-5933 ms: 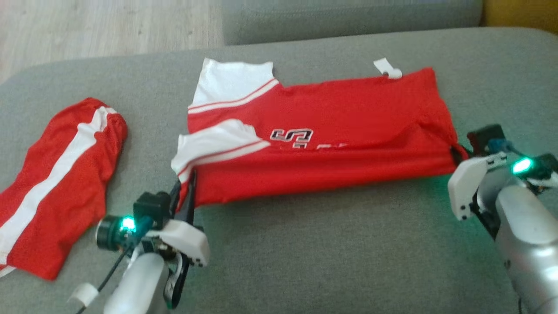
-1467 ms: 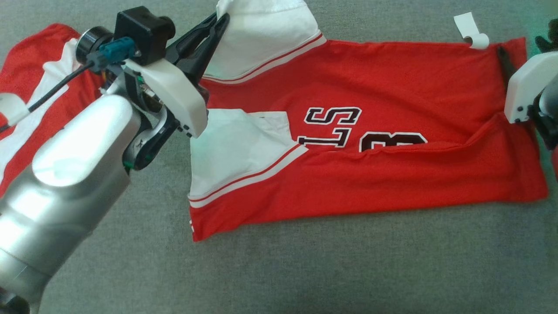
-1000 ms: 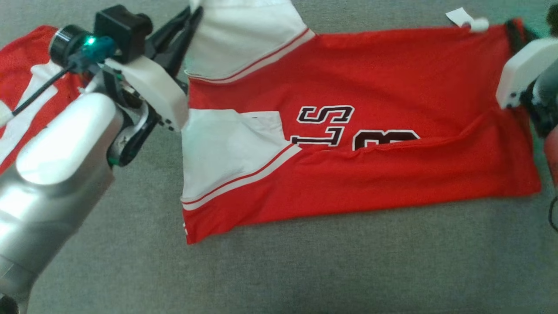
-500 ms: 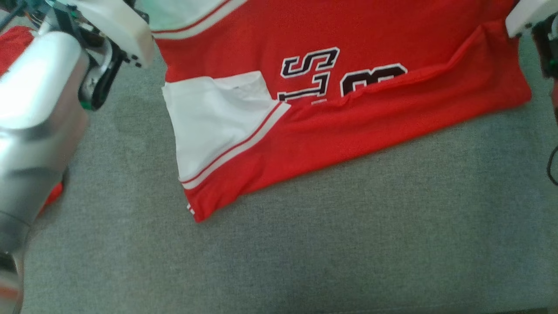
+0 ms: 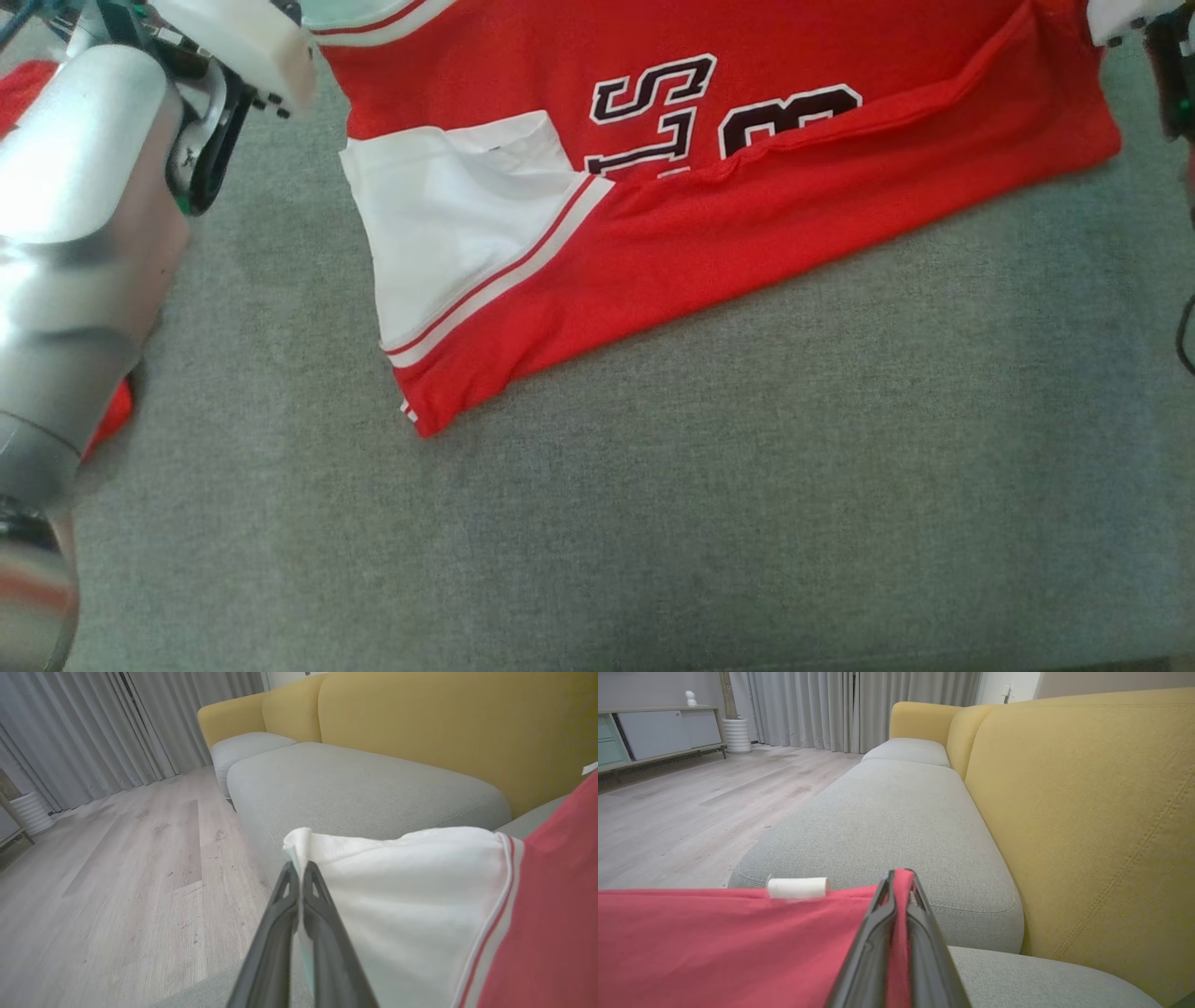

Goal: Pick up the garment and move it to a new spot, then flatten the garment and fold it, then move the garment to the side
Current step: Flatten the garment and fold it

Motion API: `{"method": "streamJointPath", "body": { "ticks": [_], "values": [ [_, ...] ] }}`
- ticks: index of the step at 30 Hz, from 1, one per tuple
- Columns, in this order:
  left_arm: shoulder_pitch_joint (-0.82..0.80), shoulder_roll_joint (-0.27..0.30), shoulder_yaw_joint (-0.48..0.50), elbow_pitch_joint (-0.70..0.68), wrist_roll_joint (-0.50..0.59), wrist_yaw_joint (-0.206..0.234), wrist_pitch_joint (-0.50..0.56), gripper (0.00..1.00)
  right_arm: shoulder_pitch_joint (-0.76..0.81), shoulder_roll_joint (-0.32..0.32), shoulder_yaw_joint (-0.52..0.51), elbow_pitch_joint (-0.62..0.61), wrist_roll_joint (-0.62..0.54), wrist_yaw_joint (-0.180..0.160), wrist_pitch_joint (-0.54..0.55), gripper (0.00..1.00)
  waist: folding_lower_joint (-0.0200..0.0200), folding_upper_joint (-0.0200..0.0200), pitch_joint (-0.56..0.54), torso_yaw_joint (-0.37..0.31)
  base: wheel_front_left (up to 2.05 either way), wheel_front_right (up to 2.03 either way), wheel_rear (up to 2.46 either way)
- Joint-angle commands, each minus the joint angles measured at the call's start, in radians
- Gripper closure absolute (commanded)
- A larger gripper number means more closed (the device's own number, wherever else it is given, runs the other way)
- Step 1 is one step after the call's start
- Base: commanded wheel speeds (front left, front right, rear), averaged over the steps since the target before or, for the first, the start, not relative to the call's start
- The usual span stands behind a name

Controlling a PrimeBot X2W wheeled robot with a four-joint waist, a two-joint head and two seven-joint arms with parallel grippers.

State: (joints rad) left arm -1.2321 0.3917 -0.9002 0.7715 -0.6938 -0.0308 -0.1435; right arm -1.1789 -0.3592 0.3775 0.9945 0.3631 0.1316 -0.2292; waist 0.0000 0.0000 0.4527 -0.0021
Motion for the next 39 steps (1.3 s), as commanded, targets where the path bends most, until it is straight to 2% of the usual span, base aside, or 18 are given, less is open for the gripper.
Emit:
{"method": "streamJointPath", "body": {
  "ticks": [1, 12, 19, 27, 34, 39],
  "values": [
    [-0.07, 0.033, 0.037, -0.004, 0.004, -0.004, -0.013, 1.0, -0.027, 0.001, 0.009, -0.02, 0.011, -0.001, -0.013, 1.0, 0.0, 0.0, -0.003, 0.001, 0.0, 0.0, 0.0],
    [-0.066, 0.003, 0.012, 0.045, 0.009, -0.041, -0.06, 1.0, -0.015, -0.005, 0.057, 0.022, 0.051, -0.001, -0.014, 1.0, 0.0, 0.0, -0.032, 0.002, 0.0, 0.0, 0.0],
    [-0.01, 0.027, -0.021, 0.005, 0.01, -0.061, -0.053, 1.0, 0.045, -0.028, 0.113, 0.041, 0.106, -0.001, 0.027, 1.0, 0.0, 0.0, -0.07, 0.004, 0.0, 0.0, 0.0],
    [0.139, 0.088, -0.069, -0.225, -0.053, -0.077, 0.068, 1.0, 0.158, -0.125, 0.215, -0.006, 0.227, -0.001, 0.123, 1.0, 0.0, 0.0, -0.112, 0.029, 0.0, 0.0, 0.0],
    [0.28, 0.188, -0.114, -0.501, -0.089, -0.031, 0.192, 1.0, 0.232, -0.213, 0.299, -0.076, 0.32, -0.001, 0.207, 1.0, 0.0, 0.0, -0.129, 0.045, 0.0, 0.0, 0.0],
    [0.377, 0.241, -0.167, -0.662, -0.107, 0.003, 0.274, 1.0, 0.267, -0.272, 0.383, -0.127, 0.336, -0.001, 0.239, 1.0, 0.0, 0.0, -0.136, 0.046, 0.0, 0.0, 0.0]
  ]
}}
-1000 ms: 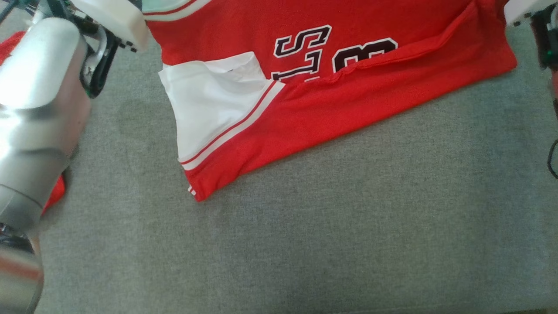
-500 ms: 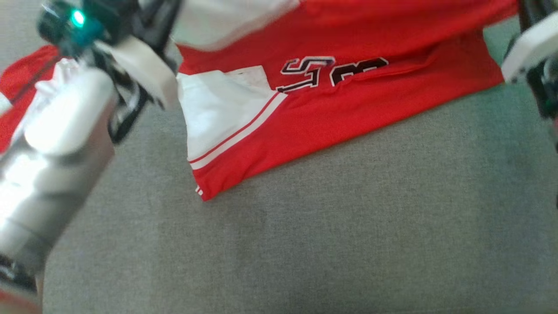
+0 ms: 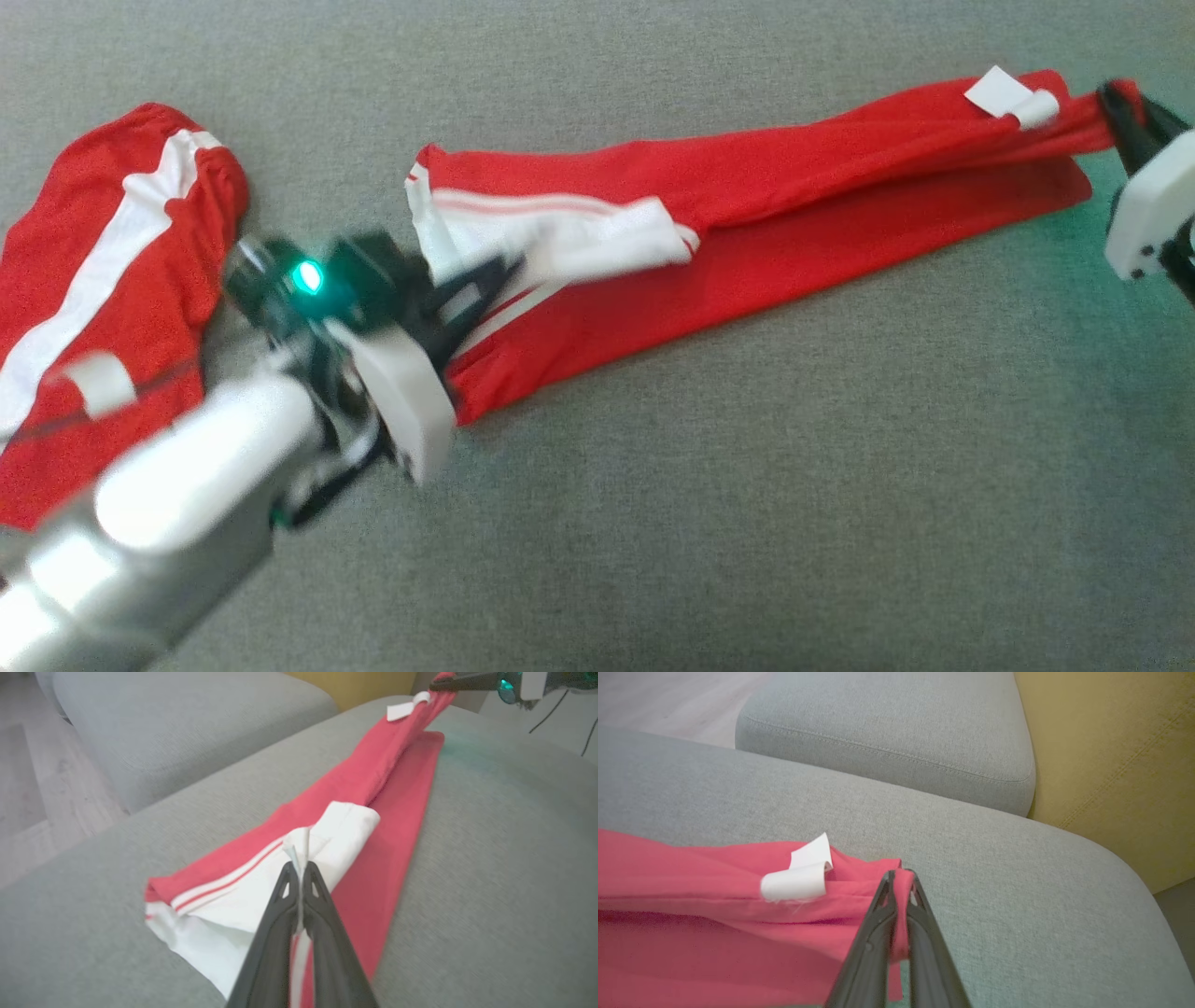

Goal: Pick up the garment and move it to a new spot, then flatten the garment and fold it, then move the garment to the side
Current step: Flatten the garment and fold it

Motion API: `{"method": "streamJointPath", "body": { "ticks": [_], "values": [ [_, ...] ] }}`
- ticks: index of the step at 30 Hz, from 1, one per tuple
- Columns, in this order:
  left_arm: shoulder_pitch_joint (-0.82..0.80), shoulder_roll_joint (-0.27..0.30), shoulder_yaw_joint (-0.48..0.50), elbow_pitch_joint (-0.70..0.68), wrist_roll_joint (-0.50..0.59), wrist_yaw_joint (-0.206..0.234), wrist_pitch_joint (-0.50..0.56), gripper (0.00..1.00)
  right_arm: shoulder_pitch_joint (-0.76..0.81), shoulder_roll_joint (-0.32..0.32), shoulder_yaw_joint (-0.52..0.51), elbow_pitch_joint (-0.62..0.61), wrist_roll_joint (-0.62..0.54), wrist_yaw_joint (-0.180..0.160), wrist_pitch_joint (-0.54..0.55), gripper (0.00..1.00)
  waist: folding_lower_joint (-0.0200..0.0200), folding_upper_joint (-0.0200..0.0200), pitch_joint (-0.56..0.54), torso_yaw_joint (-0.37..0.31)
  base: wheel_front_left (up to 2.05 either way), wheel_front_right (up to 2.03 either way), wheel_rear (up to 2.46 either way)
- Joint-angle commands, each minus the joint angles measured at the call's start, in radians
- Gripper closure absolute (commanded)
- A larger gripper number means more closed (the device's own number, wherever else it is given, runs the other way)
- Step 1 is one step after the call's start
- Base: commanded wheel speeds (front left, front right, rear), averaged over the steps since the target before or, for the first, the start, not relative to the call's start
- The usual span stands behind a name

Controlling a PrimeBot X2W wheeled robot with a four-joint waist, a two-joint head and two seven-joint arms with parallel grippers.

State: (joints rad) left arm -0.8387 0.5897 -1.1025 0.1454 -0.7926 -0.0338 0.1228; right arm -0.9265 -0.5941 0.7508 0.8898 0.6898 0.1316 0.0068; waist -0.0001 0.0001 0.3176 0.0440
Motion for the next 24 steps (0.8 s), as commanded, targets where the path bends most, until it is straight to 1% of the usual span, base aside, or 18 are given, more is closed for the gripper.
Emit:
{"method": "streamJointPath", "body": {
  "ticks": [1, 4, 7, 13, 18, 19, 20, 21, 22, 23, 24],
  "values": [
    [-0.001, 0.05, 0.028, -0.058, -0.01, 0.013, 0.017, 1.0, 0.019, -0.045, 0.023, -0.028, 0.013, -0.001, 0.009, 1.0, 0.0001, -0.0001, -0.002, 0.0, 0.0, 0.0, 0.0],
    [0.027, 0.066, 0.009, -0.101, -0.008, 0.031, 0.041, 1.0, 0.022, -0.065, 0.058, -0.04, 0.021, -0.001, 0.023, 1.0, 0.0001, -0.0001, -0.006, -0.001, 0.0, 0.0, 0.0],
    [0.036, 0.077, -0.005, -0.115, 0.005, 0.042, 0.052, 1.0, 0.022, -0.078, 0.096, -0.047, 0.023, -0.001, 0.05, 1.0, 0.0001, -0.0001, -0.007, -0.002, 0.0, 0.0, 0.0],
    [0.044, 0.065, -0.011, -0.107, 0.005, 0.054, 0.05, 1.0, 0.017, -0.106, 0.163, -0.046, 0.027, -0.001, 0.097, 1.0, 0.0001, -0.0001, 0.001, -0.007, 0.0, 0.0, 0.0],
    [0.05, 0.055, -0.016, -0.097, -0.005, 0.053, 0.052, 1.0, 0.013, -0.107, 0.187, -0.027, 0.041, -0.001, 0.102, 1.0, 0.0001, -0.0001, 0.006, -0.012, 0.0, 0.0, 0.0],
    [0.052, 0.053, -0.015, -0.093, -0.009, 0.055, 0.053, 1.0, 0.012, -0.106, 0.189, -0.021, 0.042, -0.001, 0.096, 0.54, 0.0001, -0.0001, 0.007, -0.013, 0.0, 0.0, 0.0],
    [0.054, 0.05, -0.014, -0.089, -0.013, 0.059, 0.053, 1.0, 0.012, -0.102, 0.188, -0.012, 0.047, -0.001, 0.091, 0.0, 0.0001, -0.0001, 0.007, -0.014, 0.0, 0.0, 0.0],
    [0.055, 0.046, -0.012, -0.085, -0.012, 0.064, 0.049, 0.98, 0.011, -0.098, 0.189, -0.004, 0.048, -0.001, 0.087, 0.0, 0.0001, -0.0001, 0.007, -0.015, 0.0, 0.0, 0.0],
    [0.056, 0.043, -0.011, -0.082, -0.007, 0.069, 0.04, 0.26, 0.009, -0.094, 0.189, 0.002, 0.046, -0.001, 0.077, 0.0, 0.0001, -0.0001, 0.006, -0.017, 0.0, 0.0, 0.0],
    [0.056, 0.043, -0.011, -0.082, -0.007, 0.069, 0.04, 0.26, 0.009, -0.094, 0.189, 0.002, 0.046, -0.001, 0.077, 0.0, 0.0001, -0.0001, 0.006, -0.017, 0.0, 0.0, 0.0],
    [0.058, 0.039, -0.009, -0.076, -0.005, 0.076, 0.031, 0.0, 0.006, -0.089, 0.184, 0.011, 0.047, -0.001, 0.063, 0.0, 0.0001, -0.0001, 0.003, -0.019, 0.0, 0.0, 0.0]
  ]
}}
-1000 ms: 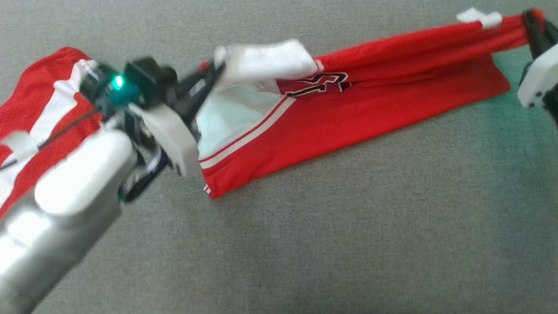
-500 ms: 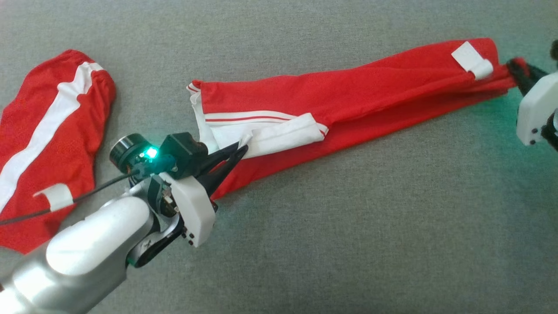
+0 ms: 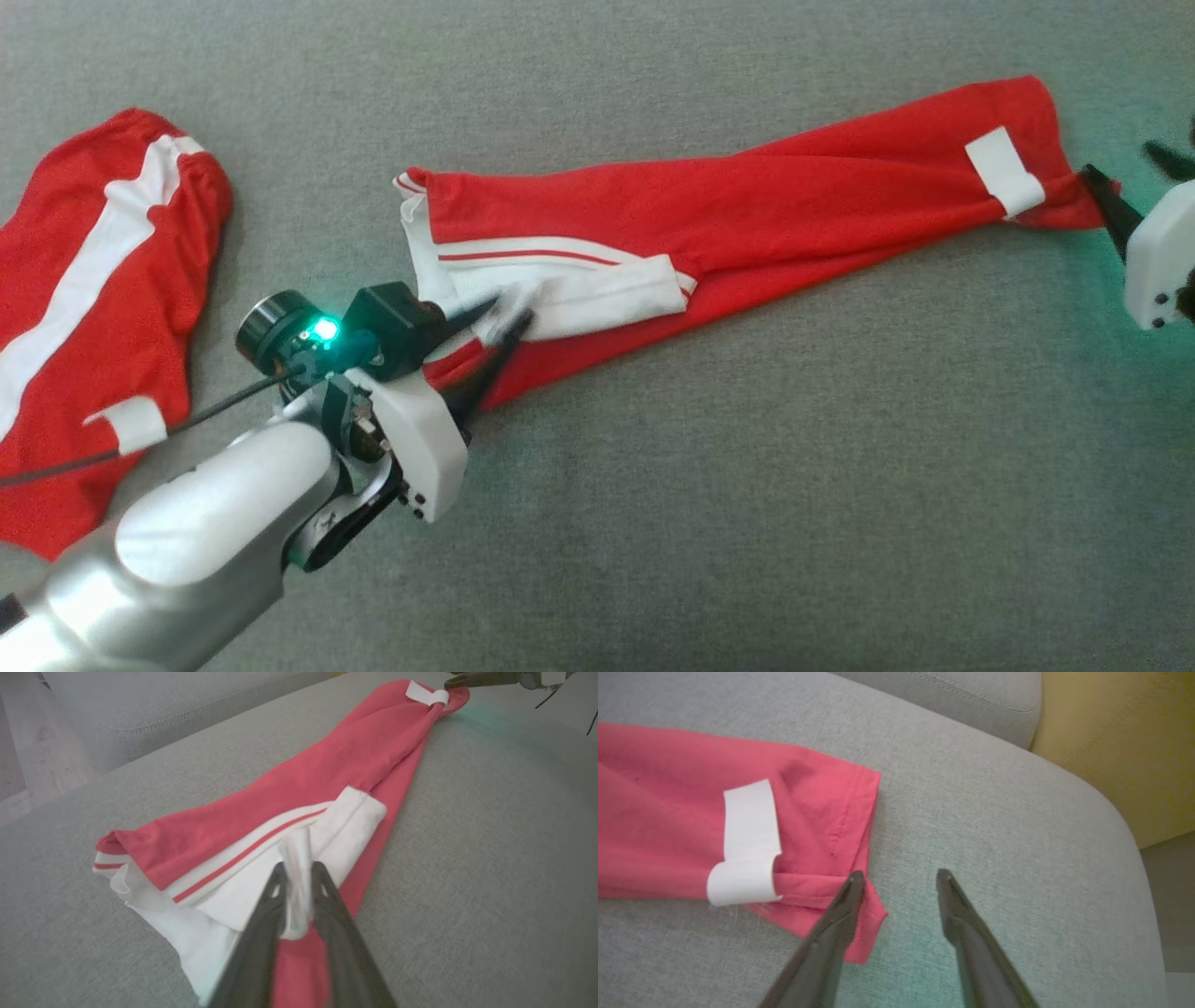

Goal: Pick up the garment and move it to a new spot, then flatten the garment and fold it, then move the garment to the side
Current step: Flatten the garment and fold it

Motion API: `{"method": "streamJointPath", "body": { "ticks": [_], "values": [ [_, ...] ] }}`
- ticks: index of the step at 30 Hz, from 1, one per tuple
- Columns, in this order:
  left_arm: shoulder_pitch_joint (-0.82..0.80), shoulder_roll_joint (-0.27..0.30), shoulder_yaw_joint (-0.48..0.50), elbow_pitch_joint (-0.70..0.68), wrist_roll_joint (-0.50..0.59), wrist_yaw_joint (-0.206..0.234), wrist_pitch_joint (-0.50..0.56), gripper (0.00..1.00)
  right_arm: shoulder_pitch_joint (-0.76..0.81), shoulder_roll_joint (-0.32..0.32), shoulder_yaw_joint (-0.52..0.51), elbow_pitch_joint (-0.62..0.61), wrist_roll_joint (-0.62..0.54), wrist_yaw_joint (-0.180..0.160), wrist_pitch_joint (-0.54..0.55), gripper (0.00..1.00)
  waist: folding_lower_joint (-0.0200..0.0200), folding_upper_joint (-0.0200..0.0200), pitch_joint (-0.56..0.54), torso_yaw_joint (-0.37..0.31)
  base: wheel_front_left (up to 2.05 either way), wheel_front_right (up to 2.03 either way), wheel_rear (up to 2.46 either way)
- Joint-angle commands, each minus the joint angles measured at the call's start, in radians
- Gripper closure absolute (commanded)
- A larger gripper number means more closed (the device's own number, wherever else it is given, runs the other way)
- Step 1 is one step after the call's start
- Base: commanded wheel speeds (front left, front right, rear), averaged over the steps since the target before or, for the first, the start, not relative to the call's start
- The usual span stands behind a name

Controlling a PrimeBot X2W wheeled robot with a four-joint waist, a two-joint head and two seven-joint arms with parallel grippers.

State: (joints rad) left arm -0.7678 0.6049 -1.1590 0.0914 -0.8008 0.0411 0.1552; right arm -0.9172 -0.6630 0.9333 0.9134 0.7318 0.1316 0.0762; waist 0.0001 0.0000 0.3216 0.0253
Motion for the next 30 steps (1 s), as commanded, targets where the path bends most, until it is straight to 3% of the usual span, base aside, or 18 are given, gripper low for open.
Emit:
{"method": "streamJointPath", "body": {
  "ticks": [1, 5, 12, 16, 19, 25, 26, 30],
  "values": [
    [-0.009, 0.019, 0.052, -0.016, 0.005, 0.008, -0.014, 0.0, -0.007, -0.015, -0.008, -0.001, 0.009, -0.001, -0.021, 0.0, -0.0001, 0.0, -0.004, -0.003, 0.0, 0.0, 0.0],
    [0.0, -0.002, 0.096, 0.013, 0.004, 0.054, -0.097, 0.0, -0.022, 0.011, -0.055, 0.044, 0.025, -0.001, -0.09, 0.0, -0.0001, 0.0, -0.024, -0.013, 0.0, 0.0, 0.0],
    [0.053, -0.052, 0.258, 0.075, -0.053, 0.17, -0.337, 0.0, -0.047, 0.069, -0.16, 0.077, 0.029, -0.001, -0.295, 0.0, -0.0001, 0.0, -0.069, -0.026, 0.0, 0.0, 0.0],
    [0.112, -0.079, 0.361, 0.102, -0.04, 0.226, -0.412, 0.0, -0.032, 0.109, -0.229, 0.04, -0.004, -0.001, -0.335, 0.0, -0.0001, 0.0, -0.087, -0.034, 0.0, 0.0, 0.0],
    [0.177, -0.129, 0.511, 0.048, 0.032, 0.251, -0.416, 0.0, 0.006, 0.131, -0.324, -0.059, -0.06, -0.001, -0.337, 0.0, -0.0001, 0.0, -0.094, -0.036, 0.0, 0.0, 0.0],
    [0.376, -0.275, 0.756, -0.068, 0.237, 0.204, -0.417, 0.0, 0.188, 0.206, -0.501, -0.265, -0.236, -0.001, -0.338, 0.0, -0.0001, 0.0, -0.109, -0.034, 0.0, 0.0, 0.0],
    [0.433, -0.321, 0.81, -0.073, 0.287, 0.172, -0.417, 0.0, 0.245, 0.237, -0.545, -0.308, -0.291, -0.001, -0.338, 0.0, -0.0001, 0.0, -0.115, -0.033, 0.0, 0.0, 0.0],
    [0.499, -0.397, 0.887, -0.058, 0.358, 0.099, -0.417, 0.0, 0.317, 0.278, -0.595, -0.345, -0.368, -0.001, -0.338, 0.0, -0.0001, 0.0, -0.117, -0.027, 0.0, 0.0, 0.0]
  ]
}}
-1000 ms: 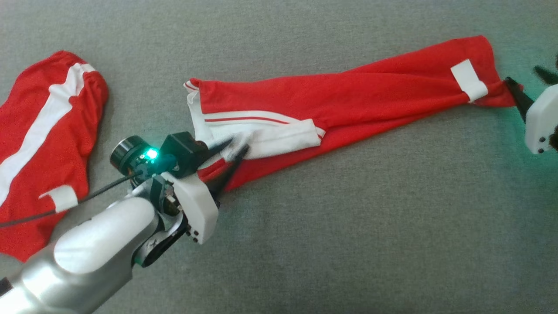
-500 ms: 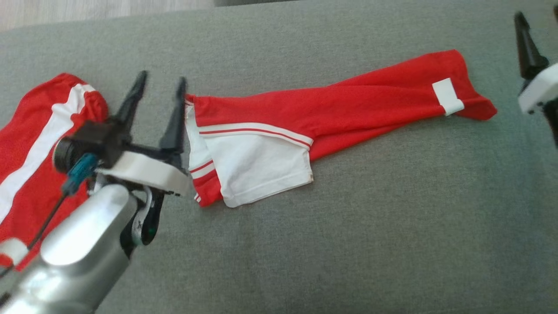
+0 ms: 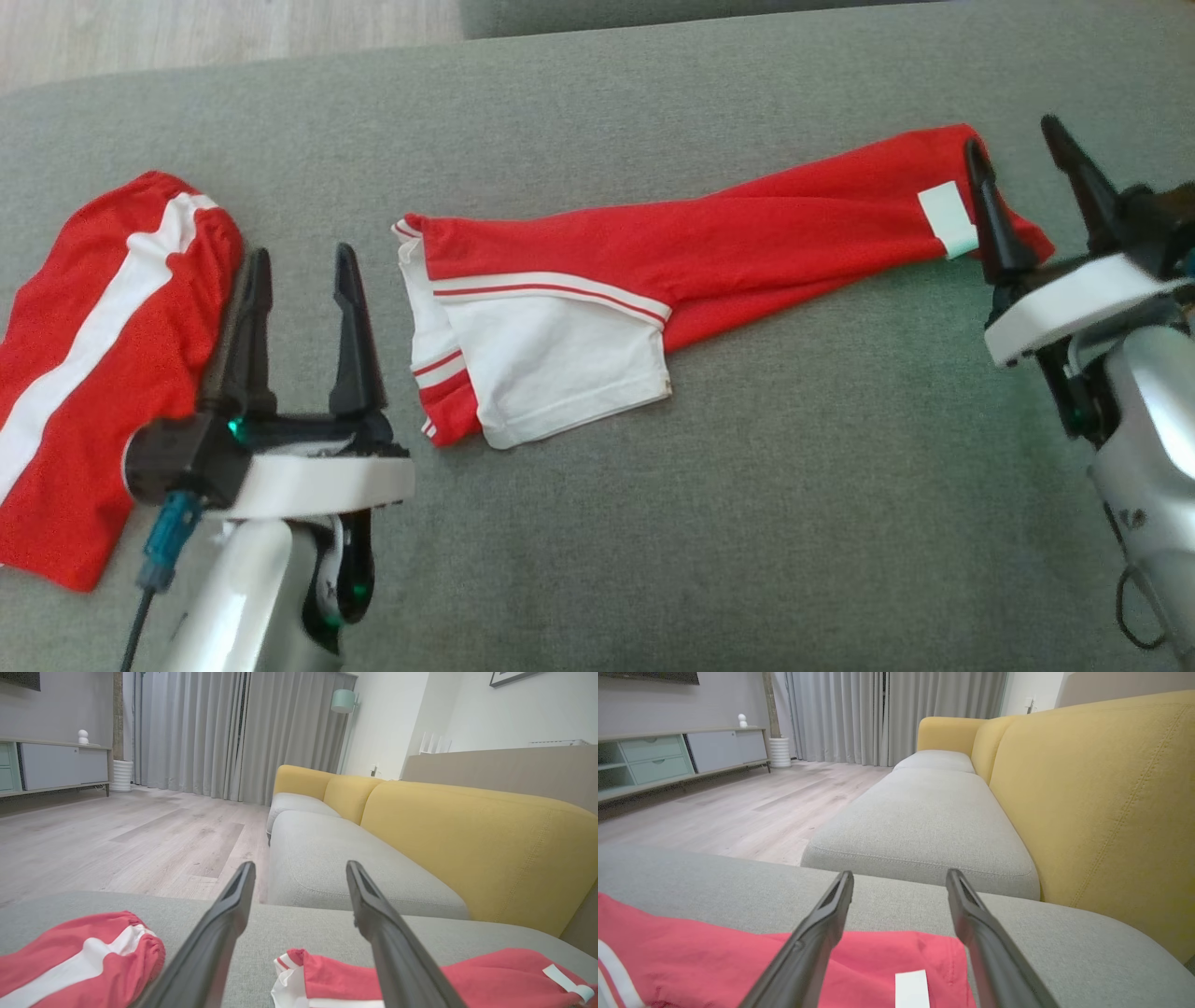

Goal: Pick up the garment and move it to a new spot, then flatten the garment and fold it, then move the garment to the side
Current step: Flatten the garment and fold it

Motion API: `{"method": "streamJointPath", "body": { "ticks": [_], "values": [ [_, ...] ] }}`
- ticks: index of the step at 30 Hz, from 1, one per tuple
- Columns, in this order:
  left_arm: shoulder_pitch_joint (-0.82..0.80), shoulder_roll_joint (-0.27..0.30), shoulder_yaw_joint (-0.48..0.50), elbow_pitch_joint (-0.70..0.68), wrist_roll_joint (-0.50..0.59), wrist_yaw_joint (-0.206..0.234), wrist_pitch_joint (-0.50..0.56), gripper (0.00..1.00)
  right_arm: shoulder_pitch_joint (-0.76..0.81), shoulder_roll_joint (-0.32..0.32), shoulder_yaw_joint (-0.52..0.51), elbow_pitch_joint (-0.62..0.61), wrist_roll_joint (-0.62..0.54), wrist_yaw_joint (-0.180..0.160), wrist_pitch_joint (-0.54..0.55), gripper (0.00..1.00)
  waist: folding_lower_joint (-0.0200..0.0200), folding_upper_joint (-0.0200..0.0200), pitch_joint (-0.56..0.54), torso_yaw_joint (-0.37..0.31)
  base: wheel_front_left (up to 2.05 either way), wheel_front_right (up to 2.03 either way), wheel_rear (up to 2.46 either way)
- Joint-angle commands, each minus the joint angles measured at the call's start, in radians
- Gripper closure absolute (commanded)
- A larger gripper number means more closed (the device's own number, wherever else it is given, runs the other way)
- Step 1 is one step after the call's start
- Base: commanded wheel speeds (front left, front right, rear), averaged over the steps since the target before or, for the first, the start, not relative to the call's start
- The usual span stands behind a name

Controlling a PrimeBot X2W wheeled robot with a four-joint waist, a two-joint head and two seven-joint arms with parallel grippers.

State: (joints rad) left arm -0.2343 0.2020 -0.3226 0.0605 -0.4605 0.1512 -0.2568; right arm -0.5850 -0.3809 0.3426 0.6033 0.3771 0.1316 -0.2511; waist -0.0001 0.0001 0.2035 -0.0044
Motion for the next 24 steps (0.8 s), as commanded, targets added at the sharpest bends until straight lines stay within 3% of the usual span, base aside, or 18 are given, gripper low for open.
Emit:
{"method": "streamJointPath", "body": {
  "ticks": [1, 5, 11, 17, 24],
  "values": [
    [-0.028, -0.008, 0.064, -0.022, 0.034, -0.029, -0.005, 0.0, -0.007, 0.001, -0.013, -0.035, -0.027, -0.001, -0.011, 0.0, 0.0001, -0.0001, 0.004, 0.006, 0.0, 0.0, 0.0],
    [-0.024, -0.053, 0.105, 0.003, 0.086, -0.089, -0.005, 0.0, -0.01, 0.003, -0.067, 0.005, -0.086, -0.001, 0.022, 0.0, 0.0001, -0.0001, 0.026, 0.019, 0.0, 0.0, 0.0],
    [-0.053, -0.098, 0.135, 0.037, 0.144, -0.156, -0.005, 0.0, -0.064, 0.023, -0.226, 0.174, -0.199, -0.001, 0.101, 0.0, 0.0001, -0.0001, 0.085, 0.051, 0.0, 0.0, 0.0],
    [-0.069, -0.123, 0.161, 0.055, 0.171, -0.191, -0.005, 0.0, -0.119, 0.053, -0.333, 0.295, -0.226, -0.001, 0.158, 0.0, 0.0001, -0.0001, 0.12, 0.073, 0.0, 0.0, 0.0],
    [-0.094, -0.142, 0.182, 0.066, 0.202, -0.217, -0.005, 0.0, -0.181, 0.059, -0.354, 0.389, -0.268, -0.001, 0.215, 0.0, 0.0001, -0.0001, 0.158, 0.089, 0.0, 0.0, 0.0]
  ]
}}
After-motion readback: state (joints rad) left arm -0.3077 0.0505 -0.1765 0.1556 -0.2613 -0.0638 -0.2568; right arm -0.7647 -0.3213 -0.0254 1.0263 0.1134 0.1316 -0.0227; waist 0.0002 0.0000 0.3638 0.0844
